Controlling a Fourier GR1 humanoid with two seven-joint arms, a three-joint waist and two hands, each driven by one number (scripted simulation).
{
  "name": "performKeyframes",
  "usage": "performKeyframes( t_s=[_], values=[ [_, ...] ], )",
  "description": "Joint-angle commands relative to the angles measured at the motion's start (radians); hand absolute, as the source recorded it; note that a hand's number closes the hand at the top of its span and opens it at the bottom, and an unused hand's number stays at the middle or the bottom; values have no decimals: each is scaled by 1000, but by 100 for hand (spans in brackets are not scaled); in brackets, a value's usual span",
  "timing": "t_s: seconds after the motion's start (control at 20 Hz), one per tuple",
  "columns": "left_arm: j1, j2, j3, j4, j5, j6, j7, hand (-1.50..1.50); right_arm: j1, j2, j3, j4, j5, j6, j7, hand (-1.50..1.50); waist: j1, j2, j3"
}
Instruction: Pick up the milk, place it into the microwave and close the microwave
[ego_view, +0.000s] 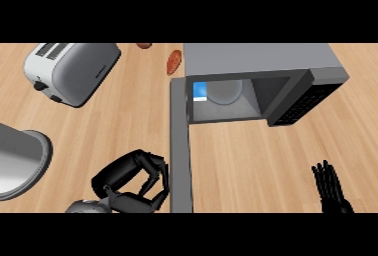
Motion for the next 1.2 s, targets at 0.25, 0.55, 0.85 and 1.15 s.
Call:
performKeyframes(
  t_s=[0.25,0.55,0.85,1.15],
  values=[
    [-38,0,-375,176,-22,258,-54,150,257,-62,59,-436,-154,210,73,-150,1,7,2],
    [-99,0,-611,298,22,547,-78,150,349,-70,150,-682,-216,234,181,-150,-8,13,2],
    [-226,0,-798,294,141,828,-10,150,385,-117,169,-878,-283,222,314,-150,-29,15,2],
    [-373,1,-838,350,259,995,-4,150,422,-137,205,-1033,-340,221,423,-150,-60,24,0]
  ],
)
